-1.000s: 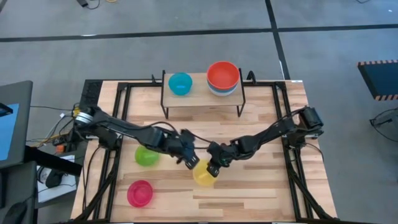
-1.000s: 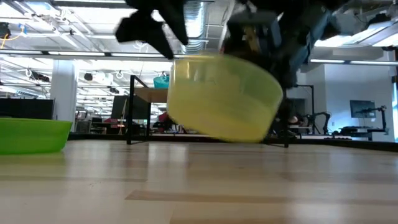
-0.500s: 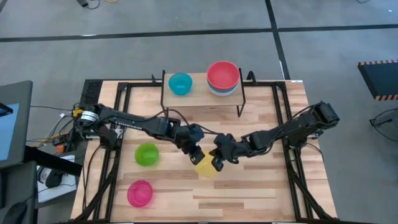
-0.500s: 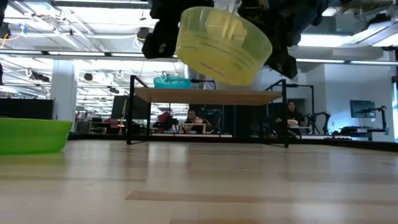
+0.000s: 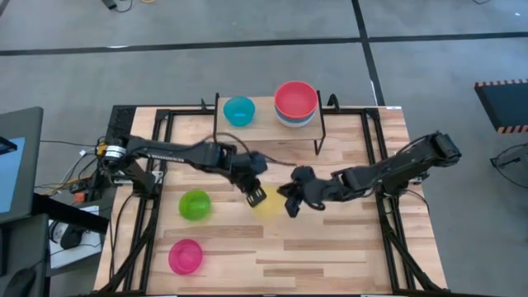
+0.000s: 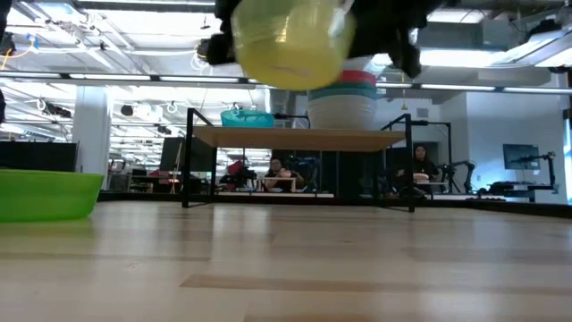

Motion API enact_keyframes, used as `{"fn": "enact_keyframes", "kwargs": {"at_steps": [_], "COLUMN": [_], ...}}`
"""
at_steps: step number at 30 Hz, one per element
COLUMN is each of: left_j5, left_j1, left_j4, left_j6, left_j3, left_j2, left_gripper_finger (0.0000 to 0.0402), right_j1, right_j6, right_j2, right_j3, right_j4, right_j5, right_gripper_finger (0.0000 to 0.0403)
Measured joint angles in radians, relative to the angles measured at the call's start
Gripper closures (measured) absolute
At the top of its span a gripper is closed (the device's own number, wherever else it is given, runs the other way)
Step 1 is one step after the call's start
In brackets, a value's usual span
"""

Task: Place and stack bowls onto a shelf
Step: Stack the small yellow bowl on top of the small blue bowl on the shelf

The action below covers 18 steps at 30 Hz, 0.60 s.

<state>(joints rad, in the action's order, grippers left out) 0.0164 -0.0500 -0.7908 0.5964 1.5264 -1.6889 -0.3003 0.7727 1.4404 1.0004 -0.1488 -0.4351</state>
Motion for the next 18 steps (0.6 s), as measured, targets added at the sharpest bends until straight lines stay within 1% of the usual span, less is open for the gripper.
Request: {"fn": "enact_keyframes", "kwargs": {"at_steps": [3, 5, 8, 10, 14, 16, 18], "left_j5": [-0.079, -0.139, -0.177, -0.165, -0.11, -0.08, -0.025], "left_j1": [0.053, 0.109, 0.217, 0.3, 0.474, 0.561, 0.642], "left_j4": [-0.132, -0.208, -0.289, -0.311, -0.36, -0.348, -0.331], "left_j6": [-0.119, -0.216, -0.357, -0.452, -0.603, -0.654, -0.681], "left_j3": [0.093, 0.148, 0.222, 0.265, 0.352, 0.379, 0.388], "left_j2": [0.011, 0.016, 0.015, 0.014, 0.02, 0.022, 0.022], "left_gripper_finger": [0.0401, 0.0401, 0.0401, 0.0401, 0.0401, 0.0401, 0.0401], "right_j1": [0.02, 0.048, 0.112, 0.158, 0.225, 0.236, 0.242], "right_j6": [-0.029, -0.075, -0.126, -0.122, -0.034, 0.0, 0.019], "right_j2": [-0.059, -0.086, -0.113, -0.121, -0.121, -0.121, -0.115], "right_j3": [0.0, 0.0, 0.0, 0.0, 0.0, 0.0, 0.0], "right_j4": [-0.004, -0.004, -0.004, -0.01, -0.02, -0.02, -0.019], "right_j5": [-0.069, -0.11, -0.154, -0.15, -0.145, -0.143, -0.143], "right_gripper_finger": [0.0289, 0.0279, 0.0269, 0.0267, 0.0268, 0.027, 0.027]}}
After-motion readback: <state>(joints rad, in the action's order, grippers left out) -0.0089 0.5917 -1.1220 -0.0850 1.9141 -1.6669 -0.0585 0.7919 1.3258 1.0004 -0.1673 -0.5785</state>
